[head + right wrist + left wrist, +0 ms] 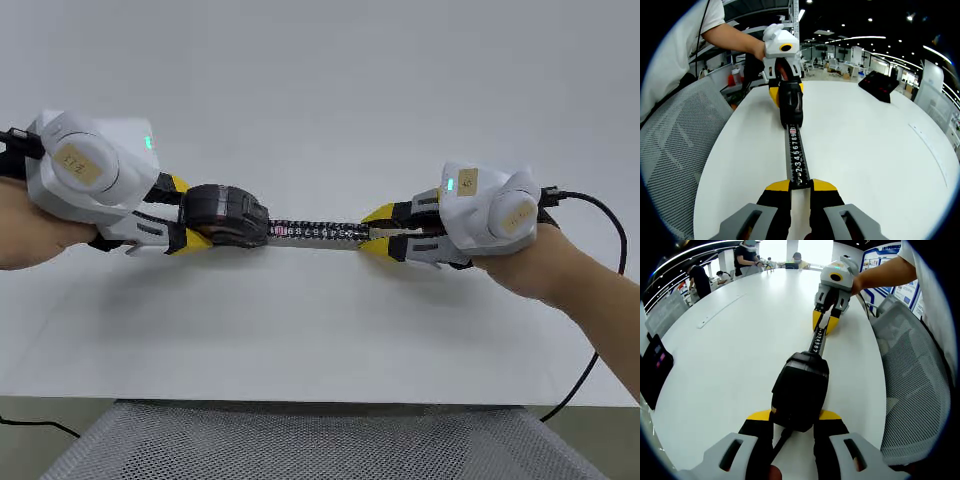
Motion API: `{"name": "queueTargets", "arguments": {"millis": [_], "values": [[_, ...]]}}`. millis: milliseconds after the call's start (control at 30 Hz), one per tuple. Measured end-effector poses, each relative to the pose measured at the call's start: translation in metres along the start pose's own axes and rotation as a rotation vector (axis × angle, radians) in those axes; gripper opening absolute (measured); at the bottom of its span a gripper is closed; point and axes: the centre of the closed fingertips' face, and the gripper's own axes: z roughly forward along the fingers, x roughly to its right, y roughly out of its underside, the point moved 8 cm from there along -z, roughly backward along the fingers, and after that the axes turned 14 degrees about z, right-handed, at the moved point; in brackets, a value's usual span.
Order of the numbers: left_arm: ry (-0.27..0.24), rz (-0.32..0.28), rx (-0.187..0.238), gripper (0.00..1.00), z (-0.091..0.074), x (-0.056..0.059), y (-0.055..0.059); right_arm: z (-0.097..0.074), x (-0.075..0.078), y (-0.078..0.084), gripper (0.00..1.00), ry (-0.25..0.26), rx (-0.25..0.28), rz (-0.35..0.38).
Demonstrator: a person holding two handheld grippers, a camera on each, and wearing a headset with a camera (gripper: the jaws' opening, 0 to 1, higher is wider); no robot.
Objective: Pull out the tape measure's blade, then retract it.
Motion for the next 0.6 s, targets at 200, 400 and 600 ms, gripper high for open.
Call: {"name": "queueTargets", "arguments": {"millis": [200, 400, 600], "values": [[-0.001, 0.001, -0.002, 0.26, 0.000, 0.000, -0.001, -0.004, 0.000, 0.004, 0.10, 0.011, 0.002, 0.008], [-0.002, 0.003, -0.004, 0.26, 0.000, 0.000, 0.000, -0.009, 0.001, 0.008, 0.10, 0.022, 0.002, 0.014], [-0.003, 0.001, -0.005, 0.26, 0.000, 0.000, 0.000, -0.013, 0.002, 0.010, 0.10, 0.030, -0.003, 0.015]]}}
